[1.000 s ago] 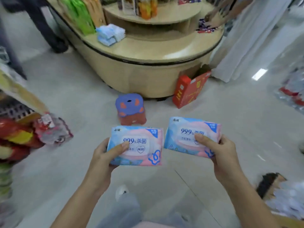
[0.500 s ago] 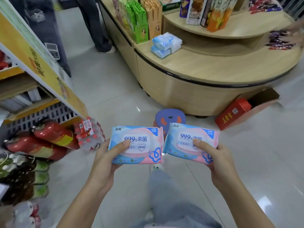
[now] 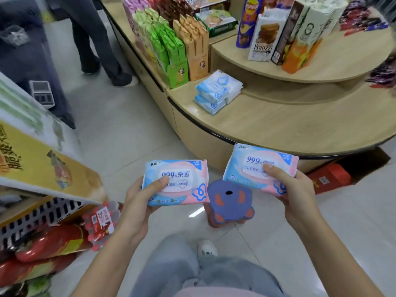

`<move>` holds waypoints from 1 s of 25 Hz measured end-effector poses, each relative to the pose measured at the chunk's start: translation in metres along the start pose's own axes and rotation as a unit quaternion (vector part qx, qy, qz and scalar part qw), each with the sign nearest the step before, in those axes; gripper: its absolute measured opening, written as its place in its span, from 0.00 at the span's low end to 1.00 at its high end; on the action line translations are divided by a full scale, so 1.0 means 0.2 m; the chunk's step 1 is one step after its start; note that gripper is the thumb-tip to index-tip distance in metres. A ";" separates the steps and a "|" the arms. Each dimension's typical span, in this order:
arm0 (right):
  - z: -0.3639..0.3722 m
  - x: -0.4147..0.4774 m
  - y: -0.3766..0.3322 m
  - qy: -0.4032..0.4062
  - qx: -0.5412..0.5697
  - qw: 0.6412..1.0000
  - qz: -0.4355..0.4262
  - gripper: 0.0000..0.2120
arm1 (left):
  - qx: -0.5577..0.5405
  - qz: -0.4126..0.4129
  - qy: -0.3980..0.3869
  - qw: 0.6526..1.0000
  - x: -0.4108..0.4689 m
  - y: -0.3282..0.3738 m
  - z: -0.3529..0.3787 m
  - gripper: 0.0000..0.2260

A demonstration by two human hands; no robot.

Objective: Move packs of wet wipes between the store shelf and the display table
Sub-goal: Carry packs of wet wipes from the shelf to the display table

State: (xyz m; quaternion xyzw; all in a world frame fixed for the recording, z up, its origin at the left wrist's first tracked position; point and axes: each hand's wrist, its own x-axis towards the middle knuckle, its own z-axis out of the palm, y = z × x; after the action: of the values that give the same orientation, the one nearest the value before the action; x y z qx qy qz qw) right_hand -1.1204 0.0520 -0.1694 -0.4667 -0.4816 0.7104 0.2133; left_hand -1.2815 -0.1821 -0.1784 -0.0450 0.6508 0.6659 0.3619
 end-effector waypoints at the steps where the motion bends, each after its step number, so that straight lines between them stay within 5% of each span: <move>1: 0.05 0.09 -0.03 0.013 0.004 1.000 0.000 0.12 | 0.008 -0.006 -0.011 1.000 0.12 0.06 0.01 0.17; 14: 0.49 0.82 -0.17 0.217 0.111 0.969 0.036 0.16 | 0.167 -0.101 -0.199 0.960 1.63 0.47 0.52 0.16; 19: 0.44 1.04 -0.22 0.178 0.152 0.969 0.079 0.23 | 0.192 -0.138 -0.248 0.939 1.85 0.35 0.82 0.13; 25: 0.30 1.49 -0.17 0.134 0.190 0.961 0.152 0.17 | 0.235 -0.174 -0.281 0.914 2.07 0.14 1.18 0.13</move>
State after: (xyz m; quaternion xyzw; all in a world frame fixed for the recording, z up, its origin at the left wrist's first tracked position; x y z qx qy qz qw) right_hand -1.3187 0.2626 -0.2690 -0.5762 -0.2280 0.7437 0.2508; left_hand -1.5030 0.2094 -0.3403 0.1181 0.6417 0.4050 0.6405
